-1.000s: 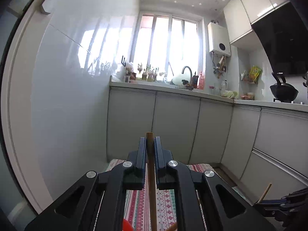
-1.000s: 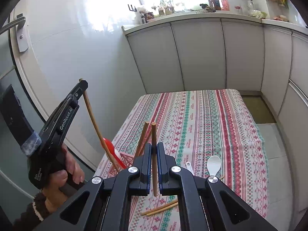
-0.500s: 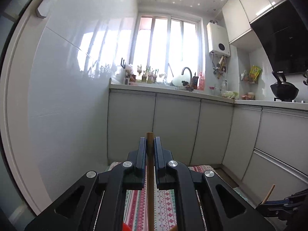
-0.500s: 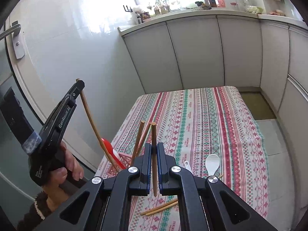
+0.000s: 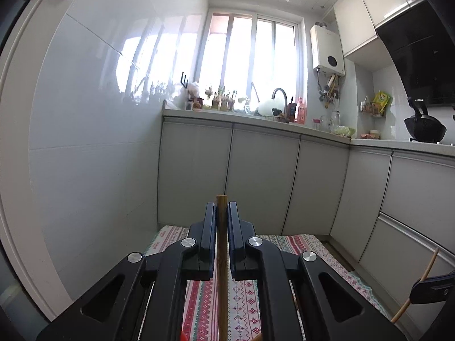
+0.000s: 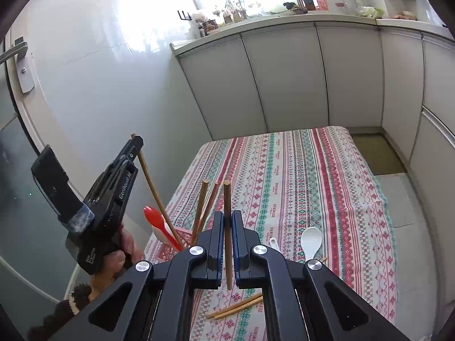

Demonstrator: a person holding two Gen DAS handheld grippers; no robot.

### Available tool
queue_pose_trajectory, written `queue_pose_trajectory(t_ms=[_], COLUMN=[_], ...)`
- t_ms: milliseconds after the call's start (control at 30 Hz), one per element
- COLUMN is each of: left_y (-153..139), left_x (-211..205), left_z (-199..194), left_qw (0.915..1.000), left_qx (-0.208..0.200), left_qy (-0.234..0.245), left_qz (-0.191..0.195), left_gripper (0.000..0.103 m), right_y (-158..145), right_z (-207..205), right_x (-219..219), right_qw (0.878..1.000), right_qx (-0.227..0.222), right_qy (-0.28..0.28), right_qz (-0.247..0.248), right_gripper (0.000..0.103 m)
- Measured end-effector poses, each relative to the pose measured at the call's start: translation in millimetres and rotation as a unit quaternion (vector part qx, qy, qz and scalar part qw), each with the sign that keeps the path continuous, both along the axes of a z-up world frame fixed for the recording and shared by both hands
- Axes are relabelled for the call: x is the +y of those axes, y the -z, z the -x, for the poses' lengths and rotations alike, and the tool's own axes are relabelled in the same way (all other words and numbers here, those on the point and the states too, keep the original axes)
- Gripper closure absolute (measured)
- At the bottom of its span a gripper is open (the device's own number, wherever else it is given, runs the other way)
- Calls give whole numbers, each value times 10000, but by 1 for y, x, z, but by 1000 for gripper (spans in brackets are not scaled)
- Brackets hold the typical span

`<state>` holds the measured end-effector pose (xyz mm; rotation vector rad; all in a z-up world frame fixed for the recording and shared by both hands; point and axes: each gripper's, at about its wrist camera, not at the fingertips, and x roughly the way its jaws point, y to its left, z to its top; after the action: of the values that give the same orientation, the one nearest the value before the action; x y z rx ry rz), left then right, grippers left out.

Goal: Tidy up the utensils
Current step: 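Open both grippers to release the chopsticks into the holder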

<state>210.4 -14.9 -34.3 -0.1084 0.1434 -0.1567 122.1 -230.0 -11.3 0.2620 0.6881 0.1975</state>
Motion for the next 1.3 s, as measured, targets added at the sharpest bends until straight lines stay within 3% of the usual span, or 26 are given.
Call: queue_pose_trajectory(t_ms=[267, 400, 633, 867, 1000, 1167, 1300], left_y=[14, 6, -15, 1, 13, 29, 38], left_x=[-4, -2, 29, 62, 73, 85, 90], left_z=[-12, -6, 22, 31, 33, 30, 32], left_qw=[9962, 9914, 9774, 9505, 9424, 9311, 9234], left_qx=[805, 1225, 2045, 3093, 3324, 3637, 3824], left_qy=[342, 452, 531, 277, 182, 208, 291], left_qz=[15, -52, 85, -76, -324, -204, -157], left_gripper=[92, 56, 30, 26, 26, 26, 26], right_y=[-1, -10, -37, -44, -36, -19, -5], right_z=[4, 7, 12, 2, -11, -28, -37], right_x=[0, 2, 15, 51, 73, 97, 108], right_qw=[10000, 9999, 9980, 9964, 9967, 9968, 9970], right_qx=[-31, -167, -578, -746, -674, -544, -357], right_qy=[-11, -21, -123, -342, -439, -436, -509], right_qz=[56, -26, -201, -200, -85, 385, 457], right_gripper=[98, 98, 98, 98, 98, 98, 98])
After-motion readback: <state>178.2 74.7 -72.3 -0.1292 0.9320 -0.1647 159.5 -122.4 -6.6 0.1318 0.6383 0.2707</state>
